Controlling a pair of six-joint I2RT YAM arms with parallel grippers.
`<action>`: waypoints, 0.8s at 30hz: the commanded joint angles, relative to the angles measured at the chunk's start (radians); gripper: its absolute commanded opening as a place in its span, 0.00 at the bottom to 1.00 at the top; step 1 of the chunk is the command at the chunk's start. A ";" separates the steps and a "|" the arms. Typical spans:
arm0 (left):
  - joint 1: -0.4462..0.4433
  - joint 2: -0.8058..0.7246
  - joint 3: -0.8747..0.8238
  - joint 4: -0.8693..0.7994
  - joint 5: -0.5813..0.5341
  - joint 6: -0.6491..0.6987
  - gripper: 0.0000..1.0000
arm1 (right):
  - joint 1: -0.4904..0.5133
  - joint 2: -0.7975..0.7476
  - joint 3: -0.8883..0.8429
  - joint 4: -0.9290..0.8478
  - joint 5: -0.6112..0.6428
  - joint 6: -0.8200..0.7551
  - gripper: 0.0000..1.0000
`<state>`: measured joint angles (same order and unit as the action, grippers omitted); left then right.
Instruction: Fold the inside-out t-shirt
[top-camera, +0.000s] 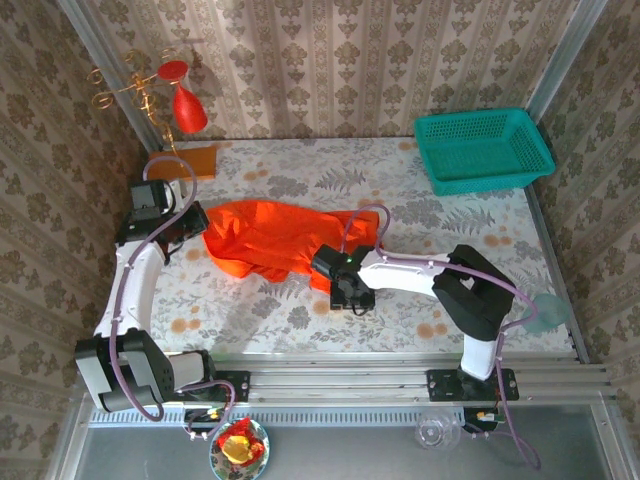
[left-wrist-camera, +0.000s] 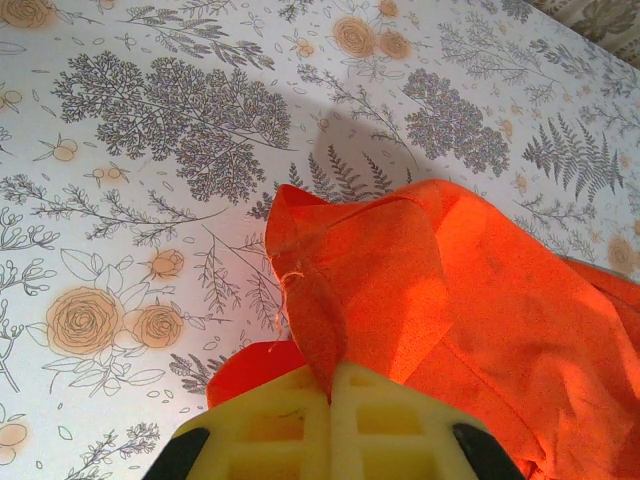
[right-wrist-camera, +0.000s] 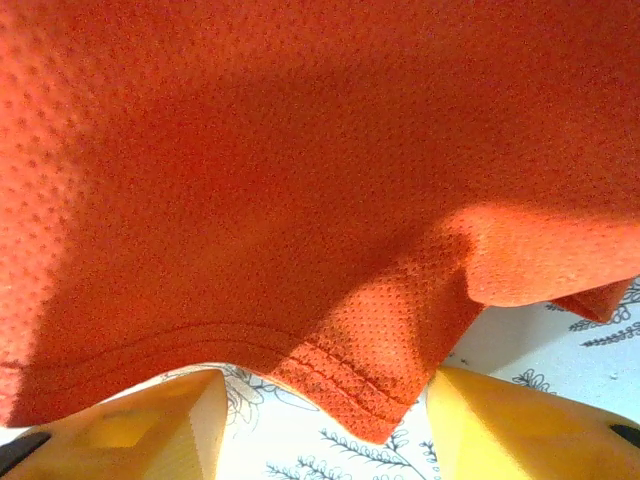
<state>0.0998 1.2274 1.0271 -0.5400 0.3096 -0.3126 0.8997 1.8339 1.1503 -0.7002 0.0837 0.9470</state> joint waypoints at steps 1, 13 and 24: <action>0.003 -0.019 -0.001 -0.018 0.000 0.029 0.00 | 0.002 0.005 0.018 -0.054 0.065 0.026 0.54; 0.004 -0.021 0.007 -0.021 0.003 0.030 0.00 | -0.002 0.052 0.062 -0.073 0.092 -0.012 0.32; 0.003 -0.034 0.010 -0.021 0.000 0.033 0.00 | -0.053 -0.156 0.088 -0.156 0.229 -0.079 0.00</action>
<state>0.0998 1.2255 1.0271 -0.5468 0.3096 -0.3080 0.8799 1.7947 1.1973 -0.7769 0.2047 0.8993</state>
